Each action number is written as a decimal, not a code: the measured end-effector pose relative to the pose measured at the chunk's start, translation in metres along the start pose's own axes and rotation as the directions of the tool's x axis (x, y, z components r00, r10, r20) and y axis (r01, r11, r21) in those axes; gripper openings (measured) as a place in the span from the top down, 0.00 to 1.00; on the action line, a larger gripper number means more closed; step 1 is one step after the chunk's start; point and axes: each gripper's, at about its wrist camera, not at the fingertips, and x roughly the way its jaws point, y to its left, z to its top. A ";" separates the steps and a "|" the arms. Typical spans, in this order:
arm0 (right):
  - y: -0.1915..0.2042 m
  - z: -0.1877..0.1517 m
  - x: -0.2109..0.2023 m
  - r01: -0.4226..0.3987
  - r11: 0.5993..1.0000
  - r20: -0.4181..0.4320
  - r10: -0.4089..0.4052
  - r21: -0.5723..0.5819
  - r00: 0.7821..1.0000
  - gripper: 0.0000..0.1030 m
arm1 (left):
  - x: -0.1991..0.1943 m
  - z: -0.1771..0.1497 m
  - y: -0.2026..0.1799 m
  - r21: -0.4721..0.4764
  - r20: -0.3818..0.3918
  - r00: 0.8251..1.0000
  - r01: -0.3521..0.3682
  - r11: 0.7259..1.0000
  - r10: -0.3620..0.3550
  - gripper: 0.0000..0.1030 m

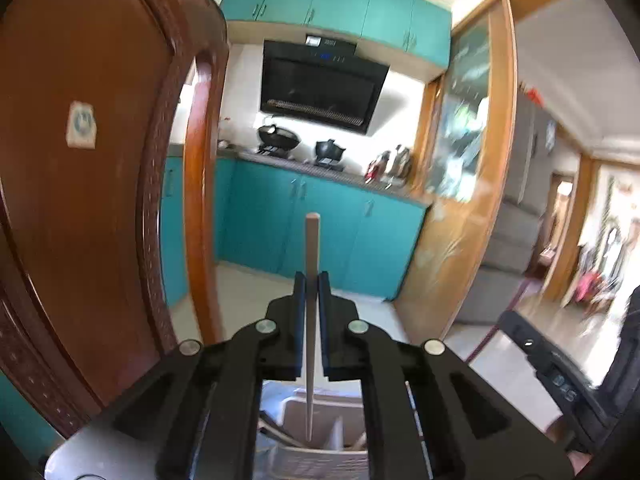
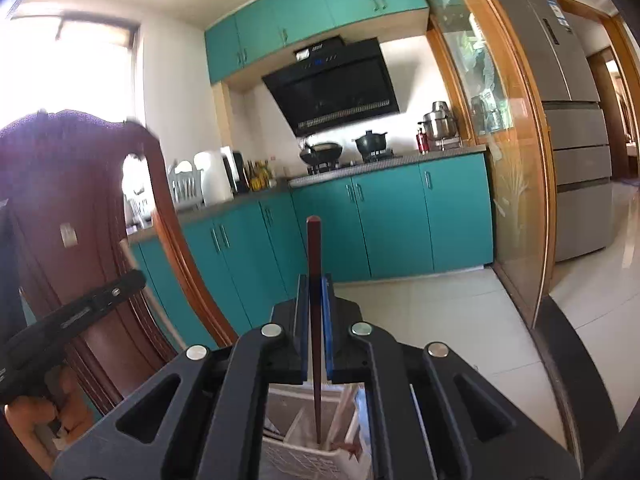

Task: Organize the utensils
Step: 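Lift both chopsticks over the caddy, lower them in, and open both grippers, then lower right gripper to the dark brown chopsticks and close on one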

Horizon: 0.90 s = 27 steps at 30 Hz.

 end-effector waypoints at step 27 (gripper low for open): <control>0.014 -0.059 -0.063 -0.126 0.983 0.032 0.132 -0.136 0.991 0.75 | -0.018 -0.060 -0.012 0.148 -0.024 0.997 -0.071 0.986 0.075 0.86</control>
